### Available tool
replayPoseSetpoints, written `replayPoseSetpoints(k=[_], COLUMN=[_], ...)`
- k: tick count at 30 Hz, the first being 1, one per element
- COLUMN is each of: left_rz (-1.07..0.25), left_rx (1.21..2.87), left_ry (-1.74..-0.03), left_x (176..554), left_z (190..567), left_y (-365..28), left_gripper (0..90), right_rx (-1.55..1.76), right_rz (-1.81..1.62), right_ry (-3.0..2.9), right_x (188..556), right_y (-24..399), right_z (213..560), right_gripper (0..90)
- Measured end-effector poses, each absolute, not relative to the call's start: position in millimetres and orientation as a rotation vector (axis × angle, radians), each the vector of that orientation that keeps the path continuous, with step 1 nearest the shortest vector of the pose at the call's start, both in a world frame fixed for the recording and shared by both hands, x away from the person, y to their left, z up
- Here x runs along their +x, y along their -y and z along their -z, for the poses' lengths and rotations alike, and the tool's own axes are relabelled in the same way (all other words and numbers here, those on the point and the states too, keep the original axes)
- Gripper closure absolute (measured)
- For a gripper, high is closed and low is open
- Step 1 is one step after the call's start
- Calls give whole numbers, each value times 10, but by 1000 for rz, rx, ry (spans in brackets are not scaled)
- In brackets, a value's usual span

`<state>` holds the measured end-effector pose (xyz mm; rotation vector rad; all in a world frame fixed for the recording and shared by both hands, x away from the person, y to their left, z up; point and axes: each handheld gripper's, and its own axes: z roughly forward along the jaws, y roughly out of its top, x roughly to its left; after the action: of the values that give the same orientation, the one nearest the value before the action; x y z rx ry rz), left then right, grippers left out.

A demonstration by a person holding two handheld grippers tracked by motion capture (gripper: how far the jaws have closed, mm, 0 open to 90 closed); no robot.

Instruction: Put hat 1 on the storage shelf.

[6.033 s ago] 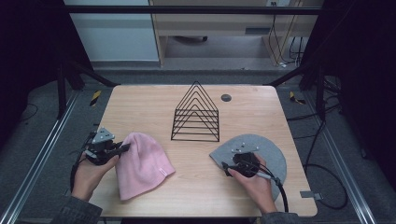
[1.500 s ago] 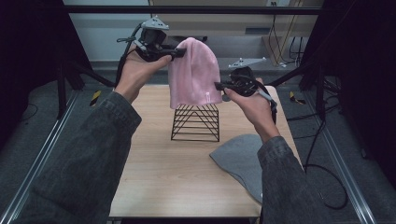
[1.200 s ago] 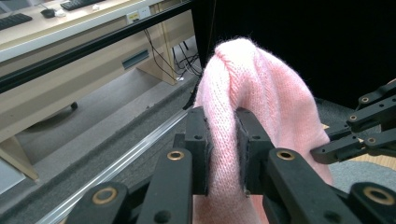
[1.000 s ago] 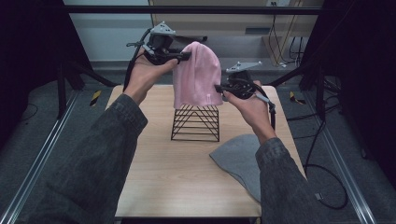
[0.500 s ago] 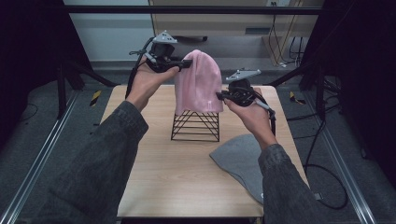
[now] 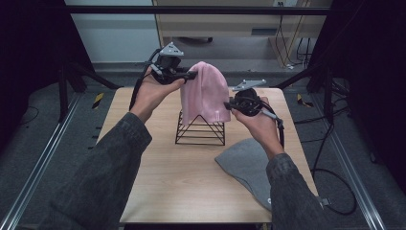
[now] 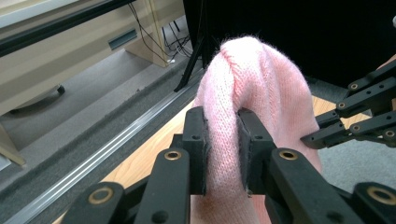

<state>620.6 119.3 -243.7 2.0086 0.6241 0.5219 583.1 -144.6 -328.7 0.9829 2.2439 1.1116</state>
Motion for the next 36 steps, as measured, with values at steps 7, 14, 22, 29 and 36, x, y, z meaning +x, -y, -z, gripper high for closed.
replayPoseSetpoints(k=[7, 14, 22, 29, 36], left_rz=[-504, -498, -488, -477, -463], left_rx=[2018, 2017, 2024, 2038, 2045], left_ry=[-630, -632, -625, -621, -622], left_x=[6191, 6181, 6147, 6125, 6103], left_z=[2554, 2608, 2649, 2723, 2796], left_y=[-1194, -1202, -1199, -1190, -1184], left_gripper=[754, 754, 755, 756, 757], right_rx=[980, 982, 988, 1004, 1003], right_rz=[-1083, -1079, -1068, -1065, -1040], right_ry=[-2261, -2276, -2287, -2302, -2318], right_x=[5824, 5826, 5816, 5816, 5824], right_y=[1433, 1431, 1428, 1439, 1437], right_z=[3381, 3436, 3480, 3575, 3624], right_gripper=[837, 836, 834, 832, 828])
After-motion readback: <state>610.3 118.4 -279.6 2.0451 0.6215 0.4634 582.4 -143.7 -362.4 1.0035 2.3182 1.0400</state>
